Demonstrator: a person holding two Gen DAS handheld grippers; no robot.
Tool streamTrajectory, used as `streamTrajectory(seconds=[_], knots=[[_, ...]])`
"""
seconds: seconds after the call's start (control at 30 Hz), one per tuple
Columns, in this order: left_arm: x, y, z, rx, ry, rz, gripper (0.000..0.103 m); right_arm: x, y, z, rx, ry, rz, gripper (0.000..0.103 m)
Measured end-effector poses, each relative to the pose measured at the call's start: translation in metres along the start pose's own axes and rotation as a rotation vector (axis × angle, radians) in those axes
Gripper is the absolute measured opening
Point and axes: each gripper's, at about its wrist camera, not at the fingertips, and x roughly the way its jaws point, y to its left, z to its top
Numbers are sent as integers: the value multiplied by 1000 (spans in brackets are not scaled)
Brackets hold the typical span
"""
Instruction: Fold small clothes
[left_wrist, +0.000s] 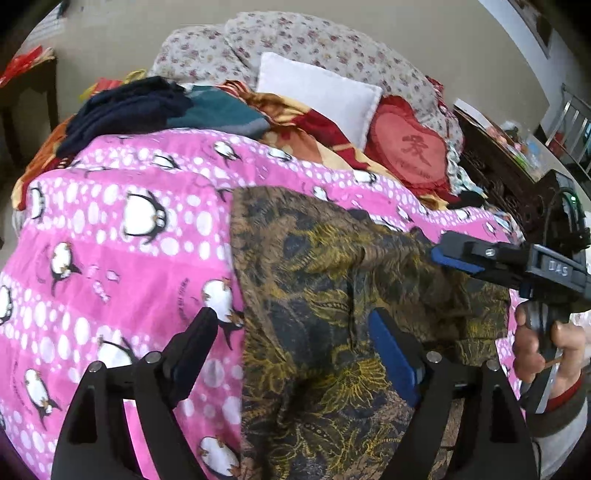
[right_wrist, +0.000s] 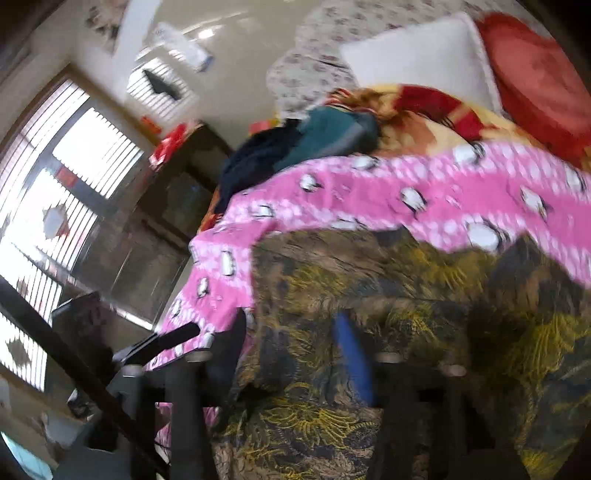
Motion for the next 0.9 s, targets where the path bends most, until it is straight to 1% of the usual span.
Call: streamTrajectory(seconds=[0.03,0.13,0.17,0.2,0.23,0.33,0.37,0.43,0.47,0.5,0.53,0.57,0.6,0.63,0.7,0.77,0.83,0.9], knots=[[3,-4,-2,15,1,-7,88,-10,-5,-4,0,-12,-1,59],[17,-20,-5,44,16,-36,90,-49,-17,-20,-36,-51,-73,60],[22,-25,-6,48,24,-46,90,-65,-23,-27,-51,-65,-111,60],[29,-33,-6,52,34,-52,90,-82,-30,-32,-54,-80,-147,61],[36,-40,-6,55,44,-52,90,-99,-38,-39,-51,-98,-175,66],[57,-56,-5,50,69,-49,90,-146,-60,-58,-19,-162,-236,69],[66,-60,-5,41,78,-42,90,-163,-72,-66,0,-184,-261,69],[83,-65,-5,8,100,-28,90,-184,-89,-77,39,-213,-282,72],[92,-67,-6,-10,113,-36,90,-196,-102,-84,74,-231,-292,72],[100,-70,-6,-24,127,-49,86,-204,-109,-89,94,-241,-299,72],[104,-72,-7,-26,130,-52,78,-211,-117,-93,114,-251,-309,72],[107,-77,-7,-17,129,-40,50,-219,-127,-99,138,-262,-326,72],[109,-83,-7,-2,130,-21,19,-225,-133,-103,153,-268,-338,72],[109,-87,-6,9,133,-12,9,-228,-140,-106,166,-273,-359,72],[99,-93,0,2,106,-30,6,-232,-144,-107,167,-277,-395,72],[75,-97,11,25,32,-34,6,-235,-147,-105,157,-288,-433,72],[45,-93,25,30,-48,-42,6,-233,-146,-100,151,-303,-447,72],[24,-83,36,29,-93,-16,6,-228,-143,-94,140,-310,-444,72]])
